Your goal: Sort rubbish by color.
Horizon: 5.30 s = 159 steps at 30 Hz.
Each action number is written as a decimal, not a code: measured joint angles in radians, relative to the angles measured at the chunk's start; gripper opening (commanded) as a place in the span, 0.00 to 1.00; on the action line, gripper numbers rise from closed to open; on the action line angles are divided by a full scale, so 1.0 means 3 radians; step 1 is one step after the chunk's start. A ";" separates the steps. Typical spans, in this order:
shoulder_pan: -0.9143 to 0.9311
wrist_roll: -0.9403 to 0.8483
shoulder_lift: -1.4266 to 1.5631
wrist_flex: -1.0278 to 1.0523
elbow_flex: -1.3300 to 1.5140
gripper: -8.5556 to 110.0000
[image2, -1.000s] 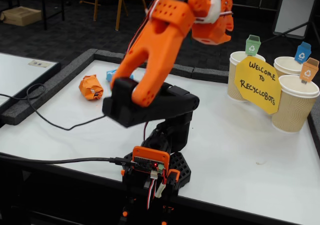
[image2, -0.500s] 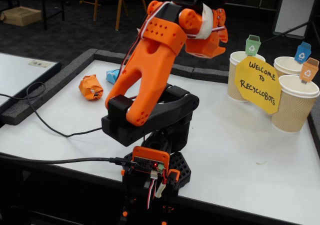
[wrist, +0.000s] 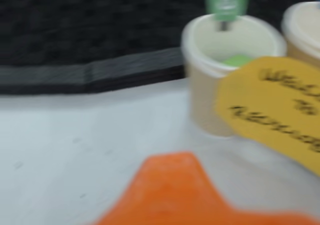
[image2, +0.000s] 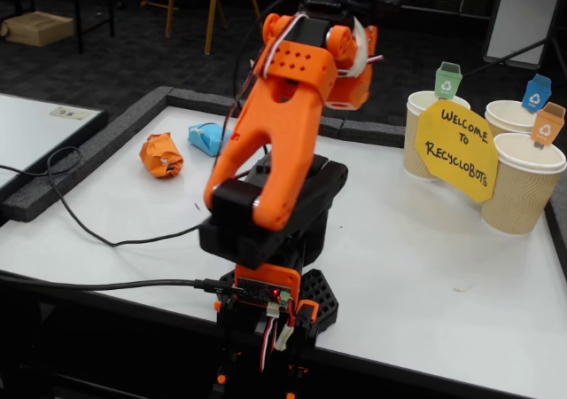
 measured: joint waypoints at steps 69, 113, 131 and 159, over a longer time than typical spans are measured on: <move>-0.2173 0.0000 -0.4643 -0.1401 -0.1411 0.09; -0.2413 0.0000 -0.6734 -0.1232 -0.3395 0.10; -0.2296 0.0000 -0.6703 -0.1012 -0.3508 0.22; -0.2608 0.0000 -0.7061 -0.0941 -0.4137 0.35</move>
